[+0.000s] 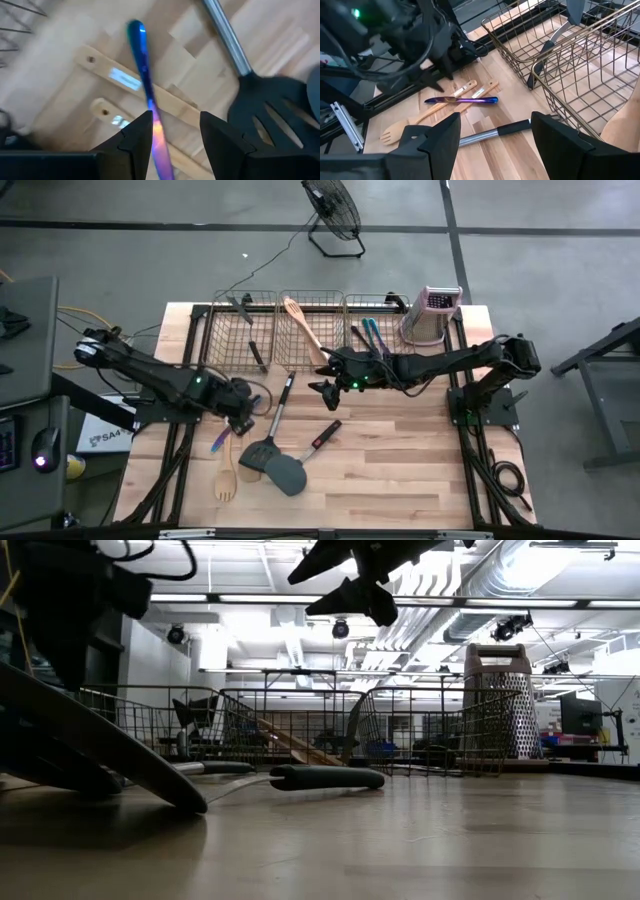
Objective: Pick & Place Kitchen Items
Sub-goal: Put the blue knife into the right wire basket
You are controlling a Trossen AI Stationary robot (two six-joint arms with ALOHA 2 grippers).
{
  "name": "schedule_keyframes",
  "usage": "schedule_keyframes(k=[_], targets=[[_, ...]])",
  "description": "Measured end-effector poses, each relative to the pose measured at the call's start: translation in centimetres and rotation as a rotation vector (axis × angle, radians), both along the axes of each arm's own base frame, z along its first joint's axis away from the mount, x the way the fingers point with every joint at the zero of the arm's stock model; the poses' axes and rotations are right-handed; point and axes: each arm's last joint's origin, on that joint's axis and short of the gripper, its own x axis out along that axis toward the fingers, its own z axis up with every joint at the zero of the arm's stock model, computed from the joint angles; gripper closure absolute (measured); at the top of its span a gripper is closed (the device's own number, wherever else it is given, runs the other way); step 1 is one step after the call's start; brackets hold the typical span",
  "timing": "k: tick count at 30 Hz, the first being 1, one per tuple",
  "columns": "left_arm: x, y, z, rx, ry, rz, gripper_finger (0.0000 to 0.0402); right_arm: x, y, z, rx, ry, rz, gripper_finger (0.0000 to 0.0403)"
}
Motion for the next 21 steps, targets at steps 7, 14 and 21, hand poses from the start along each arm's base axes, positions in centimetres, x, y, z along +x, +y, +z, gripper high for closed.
schedule_keyframes(k=[7,14,21], targets=[[-0.8,-1.0,-2.2,-0.041,0.027,0.015,0.0240,0.0,0.0,0.0,0.000,0.000,0.000,0.0167],[-0.9,-1.0,-2.8,-0.052,0.032,0.016,0.0240,0.0,0.0,0.0,0.000,0.000,0.000,0.0167],[-1.1,-1.0,-4.1,-0.076,0.043,-0.015,0.0240,0.0,0.0,0.0,0.000,0.000,0.000,0.0167]])
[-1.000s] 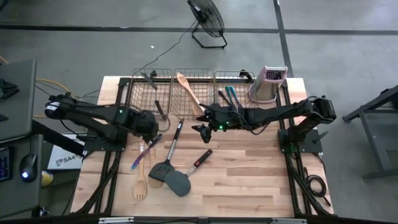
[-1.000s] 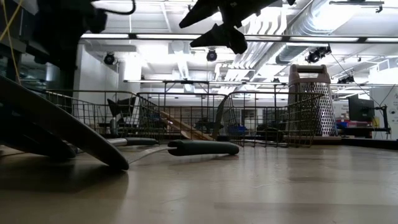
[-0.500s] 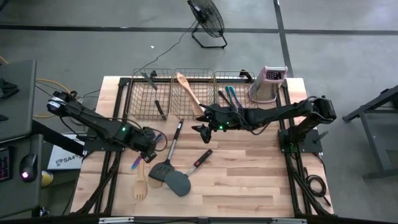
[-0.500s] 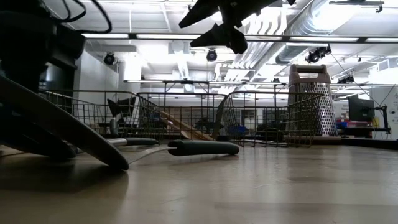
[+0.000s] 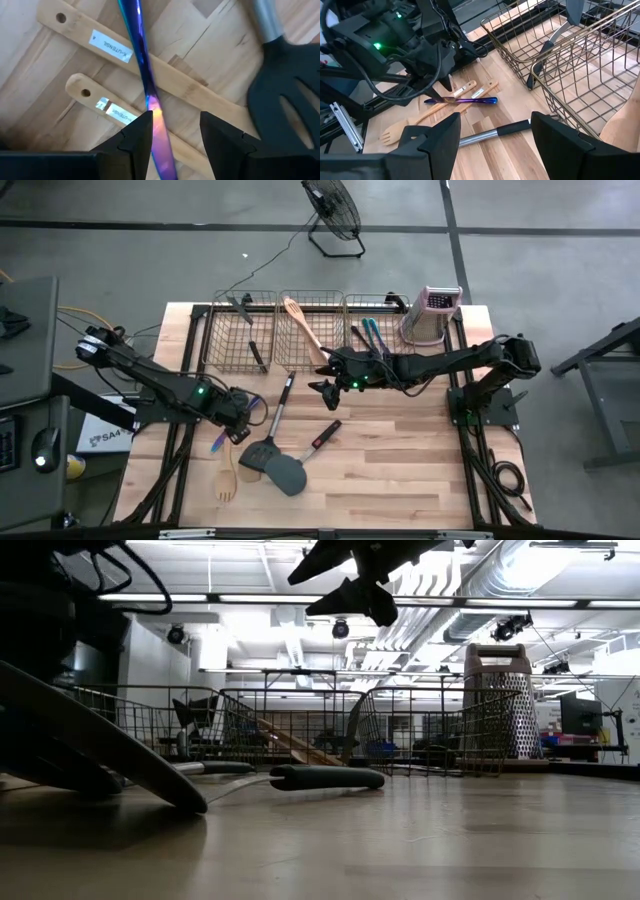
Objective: Pick & Place Kitchen Items
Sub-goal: Put the blue knife into the right wire basket
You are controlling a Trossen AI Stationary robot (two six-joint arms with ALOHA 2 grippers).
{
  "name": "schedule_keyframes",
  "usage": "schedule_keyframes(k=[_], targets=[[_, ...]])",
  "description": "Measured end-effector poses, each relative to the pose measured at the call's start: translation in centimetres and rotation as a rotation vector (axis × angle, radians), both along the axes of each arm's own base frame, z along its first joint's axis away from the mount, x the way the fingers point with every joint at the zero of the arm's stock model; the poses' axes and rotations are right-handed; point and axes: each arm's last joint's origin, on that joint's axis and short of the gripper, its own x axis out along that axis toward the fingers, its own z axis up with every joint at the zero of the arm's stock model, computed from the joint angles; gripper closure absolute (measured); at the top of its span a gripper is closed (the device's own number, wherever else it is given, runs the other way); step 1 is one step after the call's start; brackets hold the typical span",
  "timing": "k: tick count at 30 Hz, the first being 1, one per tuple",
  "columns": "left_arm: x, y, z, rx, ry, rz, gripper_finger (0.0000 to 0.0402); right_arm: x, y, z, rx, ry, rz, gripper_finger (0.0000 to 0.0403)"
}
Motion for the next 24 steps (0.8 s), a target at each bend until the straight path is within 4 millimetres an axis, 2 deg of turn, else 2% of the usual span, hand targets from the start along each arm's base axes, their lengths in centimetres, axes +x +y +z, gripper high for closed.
schedule_keyframes(k=[7,17,24], targets=[[-0.3,0.1,-0.9,0.013,0.016,-0.055,0.0240,0.0,0.0,0.0,0.000,0.000,0.000,0.0167],[0.2,-0.2,-1.7,0.019,0.054,-0.236,0.0240,0.0,0.0,0.0,0.001,0.000,-0.001,0.0167],[0.7,-0.5,-2.9,0.022,0.125,-0.253,0.0240,0.0,0.0,0.0,0.002,-0.001,-0.001,0.0167]])
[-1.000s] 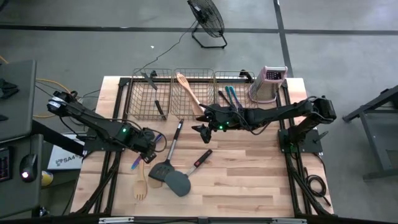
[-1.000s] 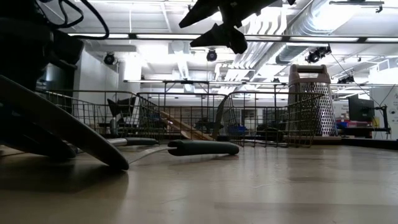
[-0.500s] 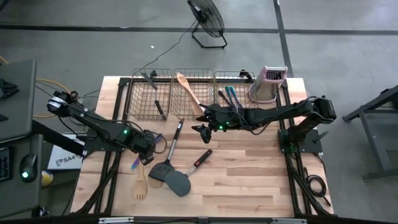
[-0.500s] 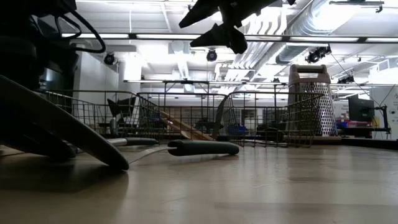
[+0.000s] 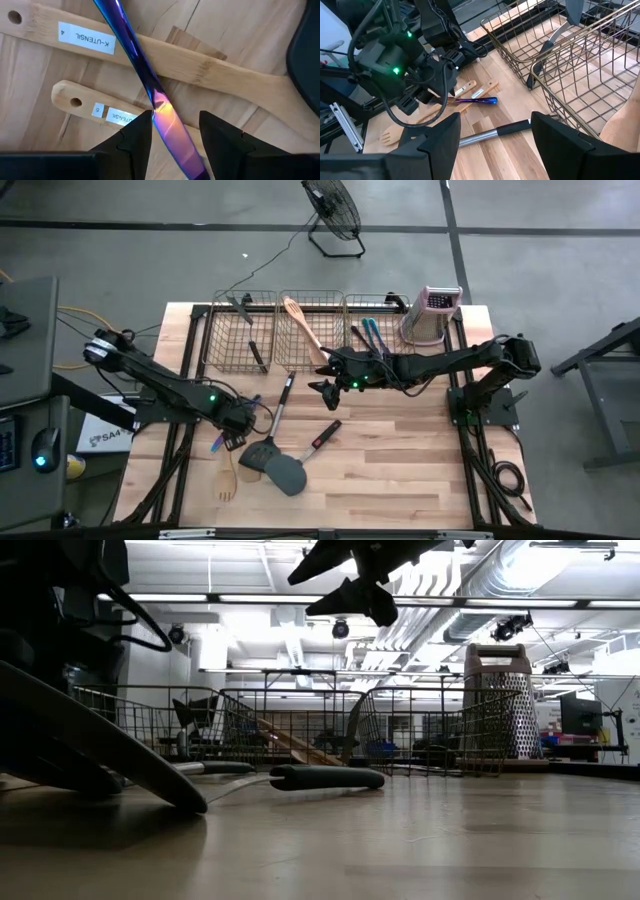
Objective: Pick & Place Kitchen Items
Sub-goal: Put the blue knife into the right wire basket
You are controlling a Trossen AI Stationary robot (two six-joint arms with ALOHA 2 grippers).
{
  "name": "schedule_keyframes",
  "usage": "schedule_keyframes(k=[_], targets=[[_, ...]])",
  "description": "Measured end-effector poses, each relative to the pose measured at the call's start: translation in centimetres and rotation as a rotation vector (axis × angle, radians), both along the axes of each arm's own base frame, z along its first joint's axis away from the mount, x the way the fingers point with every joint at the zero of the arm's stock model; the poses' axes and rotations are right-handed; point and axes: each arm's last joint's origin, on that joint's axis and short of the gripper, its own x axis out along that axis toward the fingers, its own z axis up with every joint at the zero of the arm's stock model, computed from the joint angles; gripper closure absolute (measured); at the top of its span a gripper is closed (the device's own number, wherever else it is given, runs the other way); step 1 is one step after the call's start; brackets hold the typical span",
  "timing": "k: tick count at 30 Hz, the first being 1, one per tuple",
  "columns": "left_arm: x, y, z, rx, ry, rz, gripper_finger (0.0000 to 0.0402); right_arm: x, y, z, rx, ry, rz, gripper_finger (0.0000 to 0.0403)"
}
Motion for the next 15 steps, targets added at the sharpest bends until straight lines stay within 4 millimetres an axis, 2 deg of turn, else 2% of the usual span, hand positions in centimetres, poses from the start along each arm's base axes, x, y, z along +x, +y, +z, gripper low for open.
schedule_keyframes(k=[15], targets=[[0.62,-0.17,-0.44,0.018,-0.028,0.012,0.0240,0.00,0.00,0.00,0.002,-0.001,-0.001,0.0167]])
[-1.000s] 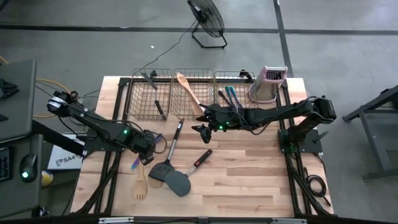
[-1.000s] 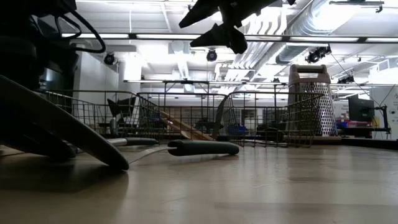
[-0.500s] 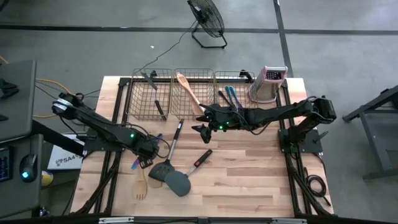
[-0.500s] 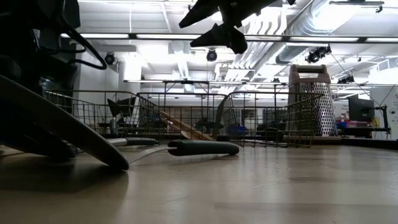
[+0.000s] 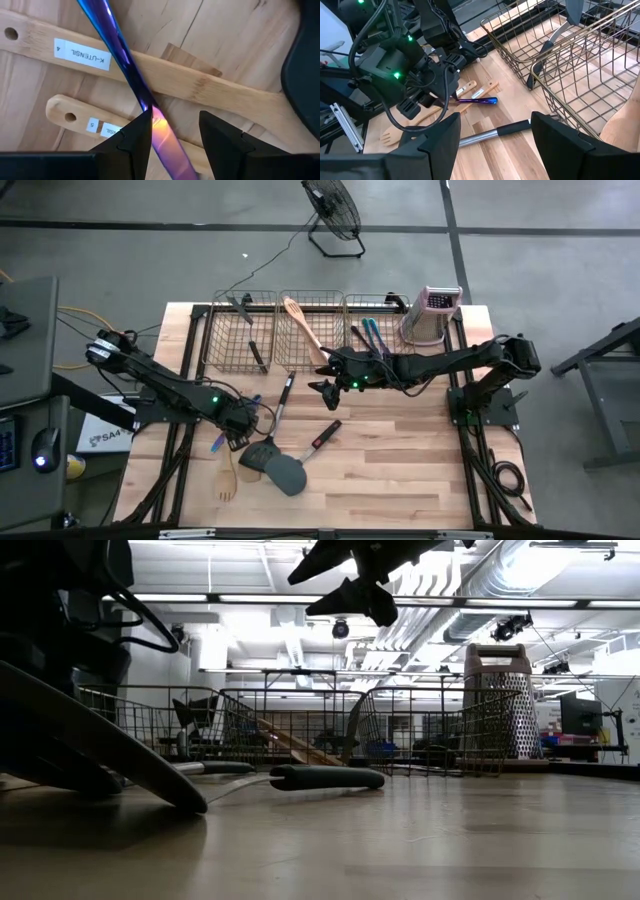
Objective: Pick & Place Kitchen Items
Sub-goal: Put the blue knife into the right wire basket
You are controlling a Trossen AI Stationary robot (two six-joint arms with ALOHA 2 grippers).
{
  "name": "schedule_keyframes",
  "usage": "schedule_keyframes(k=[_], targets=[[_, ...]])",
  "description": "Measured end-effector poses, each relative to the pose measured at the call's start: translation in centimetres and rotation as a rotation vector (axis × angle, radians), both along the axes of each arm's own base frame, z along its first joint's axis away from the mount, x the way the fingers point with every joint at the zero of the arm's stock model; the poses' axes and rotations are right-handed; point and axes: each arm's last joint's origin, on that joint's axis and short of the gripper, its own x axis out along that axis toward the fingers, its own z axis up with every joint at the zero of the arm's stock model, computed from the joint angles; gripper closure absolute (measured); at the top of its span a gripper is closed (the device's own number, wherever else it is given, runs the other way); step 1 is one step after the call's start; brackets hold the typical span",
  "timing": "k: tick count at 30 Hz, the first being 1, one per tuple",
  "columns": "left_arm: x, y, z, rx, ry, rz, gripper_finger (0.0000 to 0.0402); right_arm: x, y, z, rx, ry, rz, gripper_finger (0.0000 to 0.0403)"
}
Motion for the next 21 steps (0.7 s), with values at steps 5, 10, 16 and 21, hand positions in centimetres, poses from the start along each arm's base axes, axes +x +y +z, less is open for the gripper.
schedule_keyframes(k=[5,10,16,21], targets=[[-0.02,0.02,0.00,0.004,0.002,0.001,0.0240,0.00,0.00,0.00,0.000,0.000,0.000,0.0167],[0.00,0.06,-0.01,0.018,-0.004,0.003,0.0240,0.00,0.00,0.00,0.000,0.000,0.000,0.0167],[-0.13,0.12,-0.25,0.020,0.000,0.007,0.0240,0.00,-0.01,0.00,0.000,0.000,-0.001,0.0167],[-0.70,0.36,-0.99,0.029,0.027,0.029,0.0240,0.00,-0.02,0.00,-0.001,0.000,-0.003,0.0167]])
